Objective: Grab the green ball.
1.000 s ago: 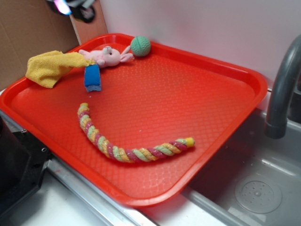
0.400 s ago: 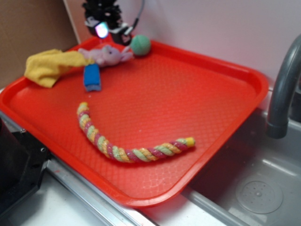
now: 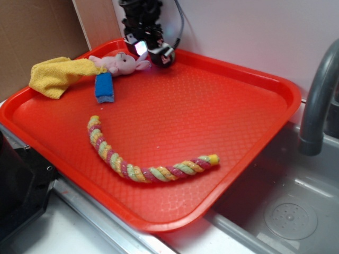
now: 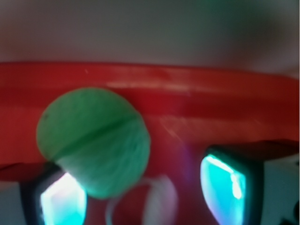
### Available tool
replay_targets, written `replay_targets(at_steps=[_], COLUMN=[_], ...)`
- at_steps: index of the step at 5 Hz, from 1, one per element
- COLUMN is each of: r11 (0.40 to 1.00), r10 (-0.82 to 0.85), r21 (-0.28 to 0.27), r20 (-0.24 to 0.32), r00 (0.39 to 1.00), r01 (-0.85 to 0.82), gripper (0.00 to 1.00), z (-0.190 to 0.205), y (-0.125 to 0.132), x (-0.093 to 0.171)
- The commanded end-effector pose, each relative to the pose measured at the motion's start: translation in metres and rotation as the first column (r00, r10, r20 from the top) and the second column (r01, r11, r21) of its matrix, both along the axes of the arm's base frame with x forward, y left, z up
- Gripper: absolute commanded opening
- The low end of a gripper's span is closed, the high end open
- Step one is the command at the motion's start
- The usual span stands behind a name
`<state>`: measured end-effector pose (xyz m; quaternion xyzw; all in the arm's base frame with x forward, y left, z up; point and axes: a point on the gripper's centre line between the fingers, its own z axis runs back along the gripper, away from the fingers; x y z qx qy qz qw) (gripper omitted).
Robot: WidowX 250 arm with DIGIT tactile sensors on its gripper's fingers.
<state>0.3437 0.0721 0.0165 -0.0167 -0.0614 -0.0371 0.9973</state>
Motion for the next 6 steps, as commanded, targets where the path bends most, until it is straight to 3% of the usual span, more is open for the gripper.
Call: replay_targets(at_steps=[1,2,3,4,5,6], r11=[0.997,0.993,0.995,0.996,0.994,0.994], r10=[0.05,0.016,-0.026,-0.069,-0.107,-0.1], r21=[0.063,0.116,0.096,0.061,0.054,0.069], r20=[0.065,0.162,0.261,0.201,0.161,0.158], r00=[0.997,0.987,0.965,0.977,0.981,0.982], r01=[-0.054,-0.035,0.001,0.057,0.1,0.09], gripper=[0.0,0.0,0.0,0.0,0.0,0.0], z=[0.023,0.071,0.117,0.158,0.163,0.16], y=[-0.019,-0.028,-0.039,-0.046,-0.058,-0.055], x=[-0.027,-0.071,-0.128,-0.143,-0.149,-0.14])
